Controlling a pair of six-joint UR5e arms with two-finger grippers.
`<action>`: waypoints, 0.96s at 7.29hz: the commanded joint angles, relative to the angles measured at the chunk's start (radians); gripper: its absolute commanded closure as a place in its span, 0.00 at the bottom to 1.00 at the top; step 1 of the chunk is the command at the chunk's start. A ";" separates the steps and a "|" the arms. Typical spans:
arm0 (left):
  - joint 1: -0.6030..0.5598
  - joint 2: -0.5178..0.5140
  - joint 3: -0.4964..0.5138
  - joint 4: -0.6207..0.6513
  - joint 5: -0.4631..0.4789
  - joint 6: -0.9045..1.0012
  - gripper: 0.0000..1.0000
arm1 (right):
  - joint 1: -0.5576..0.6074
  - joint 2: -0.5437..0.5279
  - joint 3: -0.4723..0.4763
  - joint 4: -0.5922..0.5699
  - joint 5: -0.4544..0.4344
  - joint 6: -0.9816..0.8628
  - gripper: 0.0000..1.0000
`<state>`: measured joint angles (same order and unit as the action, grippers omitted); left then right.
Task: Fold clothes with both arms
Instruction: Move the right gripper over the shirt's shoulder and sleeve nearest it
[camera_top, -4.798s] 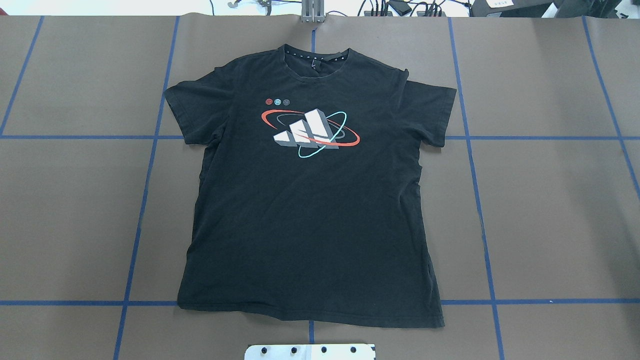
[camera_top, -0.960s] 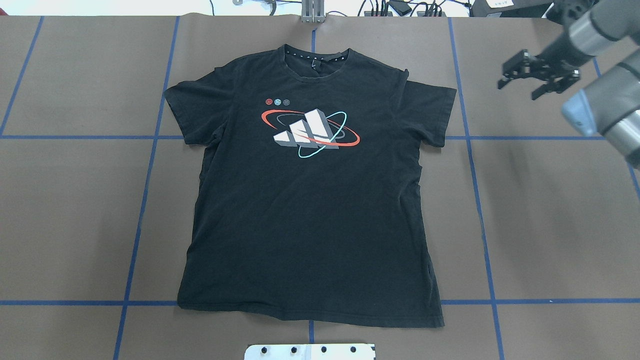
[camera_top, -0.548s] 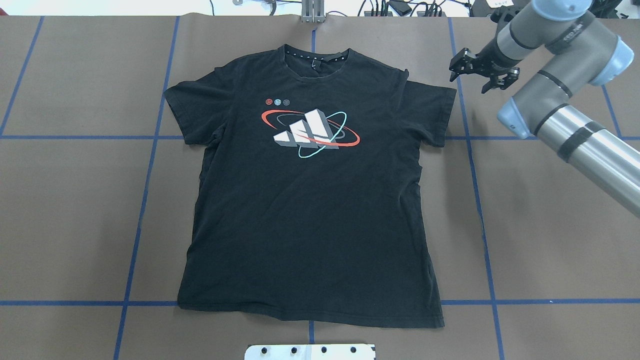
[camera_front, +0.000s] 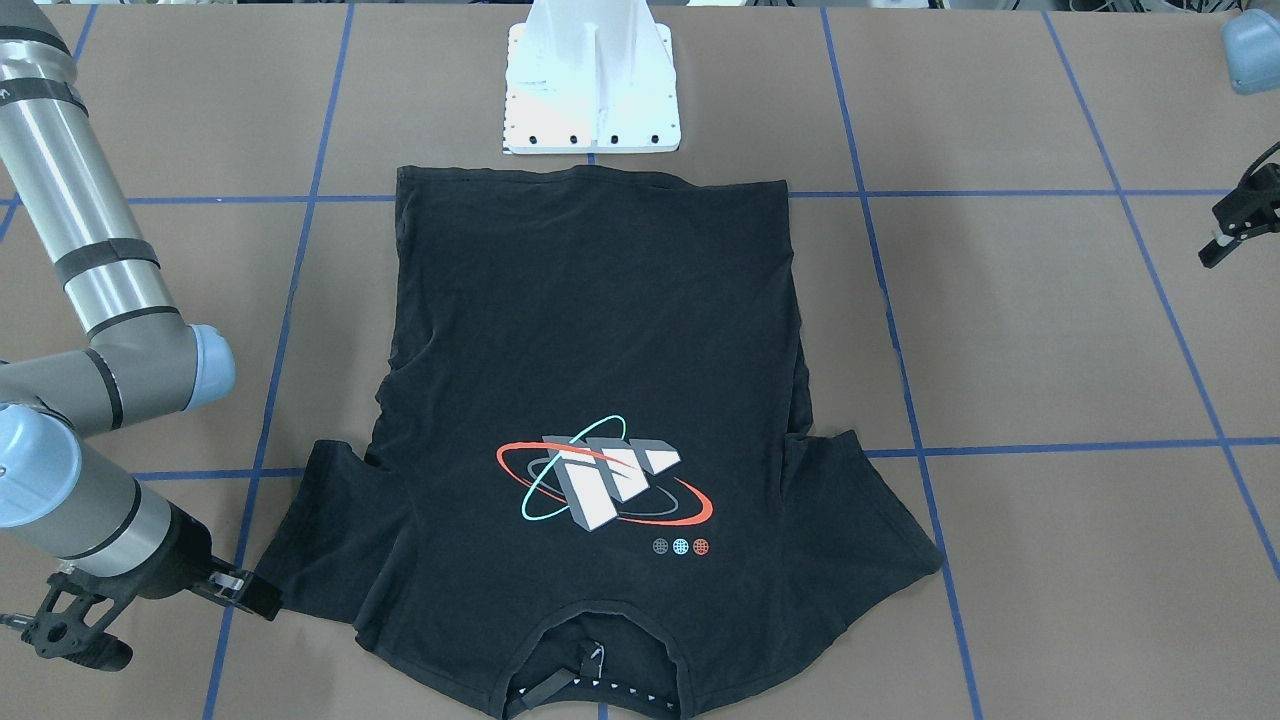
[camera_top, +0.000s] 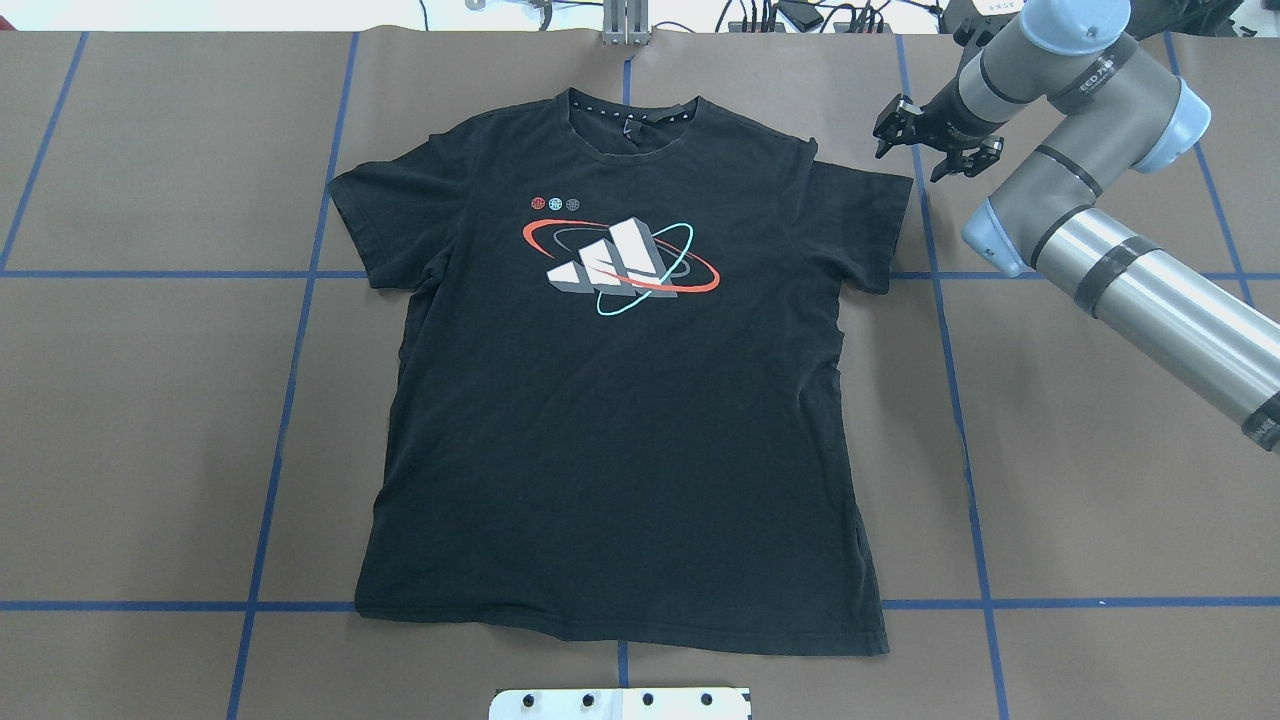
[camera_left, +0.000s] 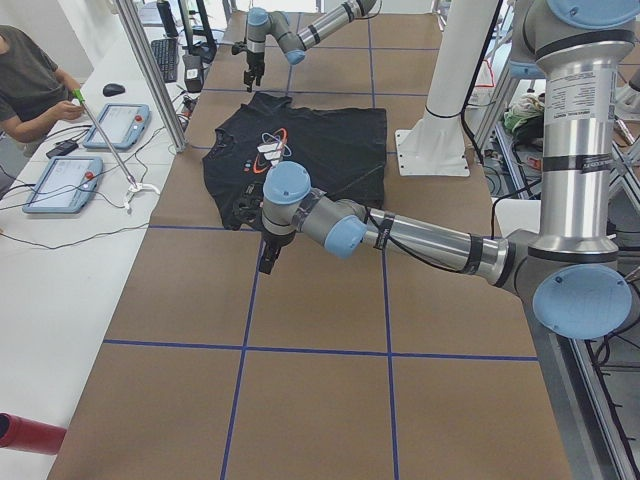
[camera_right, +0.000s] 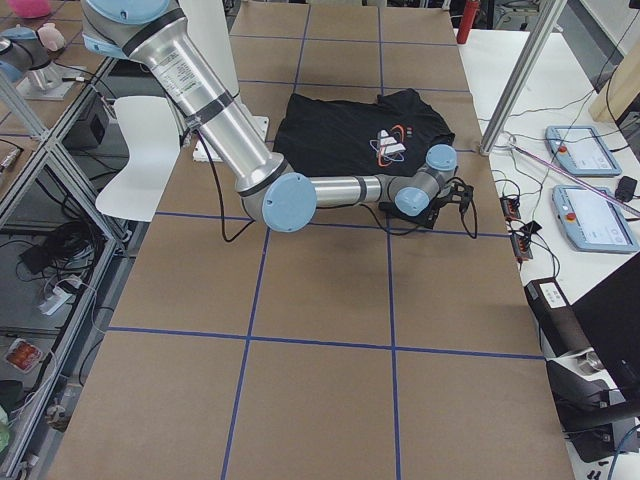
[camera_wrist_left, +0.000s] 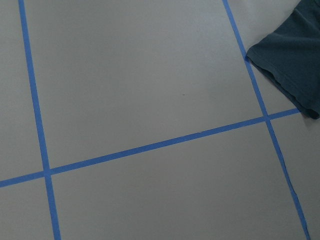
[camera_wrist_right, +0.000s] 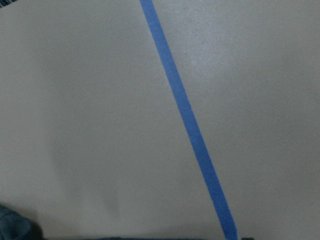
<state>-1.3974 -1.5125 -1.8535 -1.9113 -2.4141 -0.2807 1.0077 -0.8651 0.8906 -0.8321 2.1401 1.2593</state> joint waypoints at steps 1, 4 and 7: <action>0.000 0.000 -0.003 0.000 0.001 0.000 0.00 | -0.015 0.005 -0.015 0.013 -0.014 0.017 0.17; 0.000 0.000 -0.004 0.000 0.001 0.000 0.00 | -0.018 0.003 -0.022 0.013 -0.023 0.017 0.23; 0.000 0.000 -0.004 0.000 0.001 0.000 0.00 | -0.017 0.002 -0.022 0.011 -0.025 0.029 0.79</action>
<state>-1.3975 -1.5125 -1.8570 -1.9117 -2.4134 -0.2807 0.9897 -0.8627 0.8683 -0.8205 2.1156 1.2834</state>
